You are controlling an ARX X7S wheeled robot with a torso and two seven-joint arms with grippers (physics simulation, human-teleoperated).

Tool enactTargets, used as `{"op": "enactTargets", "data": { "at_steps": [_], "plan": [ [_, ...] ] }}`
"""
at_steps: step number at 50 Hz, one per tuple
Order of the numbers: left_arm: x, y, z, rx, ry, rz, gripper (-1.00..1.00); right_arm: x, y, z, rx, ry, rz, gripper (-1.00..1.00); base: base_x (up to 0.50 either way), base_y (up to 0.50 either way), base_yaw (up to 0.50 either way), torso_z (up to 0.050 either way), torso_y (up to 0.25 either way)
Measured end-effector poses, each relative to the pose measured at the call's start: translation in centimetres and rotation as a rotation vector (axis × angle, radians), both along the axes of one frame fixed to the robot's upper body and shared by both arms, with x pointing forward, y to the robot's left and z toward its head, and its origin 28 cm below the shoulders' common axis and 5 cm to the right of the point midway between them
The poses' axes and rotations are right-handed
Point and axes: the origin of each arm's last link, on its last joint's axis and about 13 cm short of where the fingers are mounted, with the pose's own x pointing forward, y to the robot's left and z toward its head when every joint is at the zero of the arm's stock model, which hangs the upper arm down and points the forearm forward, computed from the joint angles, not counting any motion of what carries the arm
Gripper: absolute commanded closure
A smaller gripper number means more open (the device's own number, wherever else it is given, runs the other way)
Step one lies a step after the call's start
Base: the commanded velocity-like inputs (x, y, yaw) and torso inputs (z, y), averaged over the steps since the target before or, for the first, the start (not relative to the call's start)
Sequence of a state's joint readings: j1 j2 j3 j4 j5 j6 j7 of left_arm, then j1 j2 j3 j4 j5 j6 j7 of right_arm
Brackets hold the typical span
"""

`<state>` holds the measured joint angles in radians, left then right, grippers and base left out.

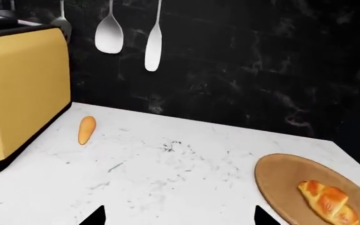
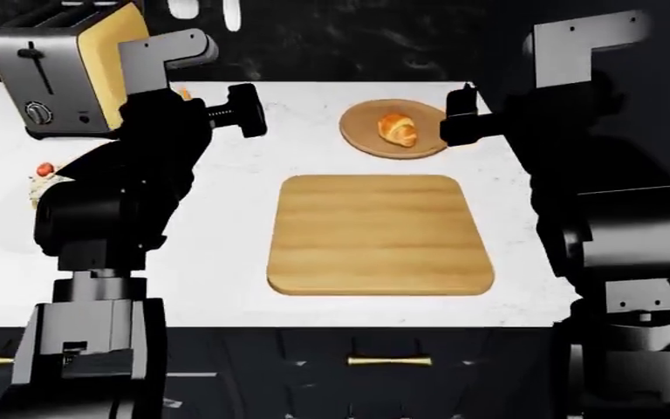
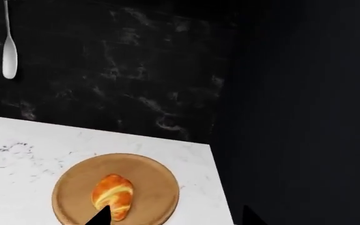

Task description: From the different types of pastries on the counter, select a croissant and place it on the cutting board. Then retrieve a jar of jam from the cabinet and place it alongside the croissant on the cutting board.

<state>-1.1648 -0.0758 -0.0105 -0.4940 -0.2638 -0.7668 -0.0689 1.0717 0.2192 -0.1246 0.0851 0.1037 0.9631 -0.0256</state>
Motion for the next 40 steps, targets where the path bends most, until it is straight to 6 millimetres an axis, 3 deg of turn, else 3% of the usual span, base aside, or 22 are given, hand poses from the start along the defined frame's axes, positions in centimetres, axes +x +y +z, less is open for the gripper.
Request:
{"op": "enactTargets", "data": {
  "at_steps": [29,40],
  "plan": [
    [0.4,0.2,0.8,0.014,0.014,0.007,-1.0,0.2,-0.7,1.1,-0.093,-0.013,-0.04,-1.0,0.5,0.04,0.0,0.0,0.001],
    [0.2,0.4,0.8,0.009,0.034,-0.003,-1.0,0.8,-0.9,1.8,-0.069,0.121,-0.022,-1.0,0.0,0.0,0.0,0.0,0.0]
  ]
}}
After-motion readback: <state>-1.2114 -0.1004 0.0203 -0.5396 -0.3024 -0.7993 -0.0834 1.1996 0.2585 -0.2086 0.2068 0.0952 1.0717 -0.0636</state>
